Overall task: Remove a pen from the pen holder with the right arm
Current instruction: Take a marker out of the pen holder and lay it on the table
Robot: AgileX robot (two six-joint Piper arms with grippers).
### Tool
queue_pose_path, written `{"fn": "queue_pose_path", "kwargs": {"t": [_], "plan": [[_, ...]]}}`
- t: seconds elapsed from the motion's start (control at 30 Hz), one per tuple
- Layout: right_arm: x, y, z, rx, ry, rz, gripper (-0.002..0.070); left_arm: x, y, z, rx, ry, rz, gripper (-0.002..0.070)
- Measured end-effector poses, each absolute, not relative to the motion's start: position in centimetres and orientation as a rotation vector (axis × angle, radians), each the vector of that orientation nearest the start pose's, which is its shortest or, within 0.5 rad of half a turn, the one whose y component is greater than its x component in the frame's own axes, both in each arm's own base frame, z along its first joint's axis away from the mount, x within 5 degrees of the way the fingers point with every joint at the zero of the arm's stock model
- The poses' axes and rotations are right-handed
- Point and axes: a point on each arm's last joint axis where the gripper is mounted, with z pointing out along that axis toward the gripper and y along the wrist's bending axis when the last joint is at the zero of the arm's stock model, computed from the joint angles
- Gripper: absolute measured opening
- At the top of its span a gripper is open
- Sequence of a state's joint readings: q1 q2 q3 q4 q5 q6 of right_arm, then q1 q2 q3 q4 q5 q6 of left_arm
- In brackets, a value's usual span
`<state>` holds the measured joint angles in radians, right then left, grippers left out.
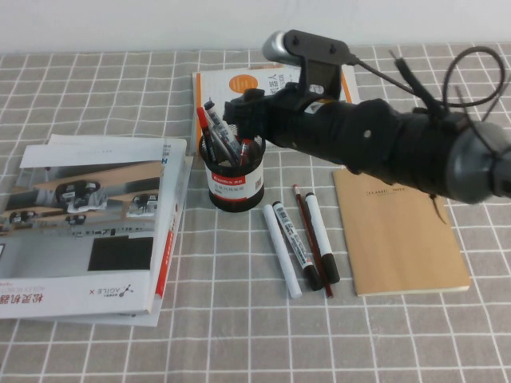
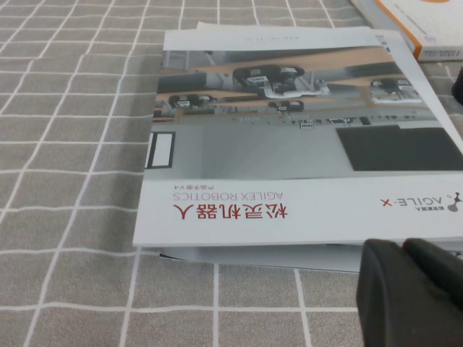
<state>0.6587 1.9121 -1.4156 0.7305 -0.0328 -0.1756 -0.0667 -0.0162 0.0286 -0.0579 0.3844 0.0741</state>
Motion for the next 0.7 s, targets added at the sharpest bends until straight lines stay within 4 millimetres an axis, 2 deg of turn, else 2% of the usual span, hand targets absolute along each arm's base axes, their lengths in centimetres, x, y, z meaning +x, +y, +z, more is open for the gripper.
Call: {"fn": "queue_pose_path", "kwargs": {"t": [0.2,0.37,0.7], "plan": [[38.0,28.5,25.1,-0.073,2.033,0.762,0.0391,5.2,-0.5,17.0,0.097,1.878,-0.052,-0.0003],[38.7,28.3,24.1,-0.055,2.045,0.745,0.0392,5.2,-0.5,17.0,0.097,1.878,-0.052,-0.0003],[39.9,28.5,23.6,-0.031,2.017,0.734,0.0393,5.2,-0.5,17.0,0.097,1.878,-0.052,-0.0003]]}}
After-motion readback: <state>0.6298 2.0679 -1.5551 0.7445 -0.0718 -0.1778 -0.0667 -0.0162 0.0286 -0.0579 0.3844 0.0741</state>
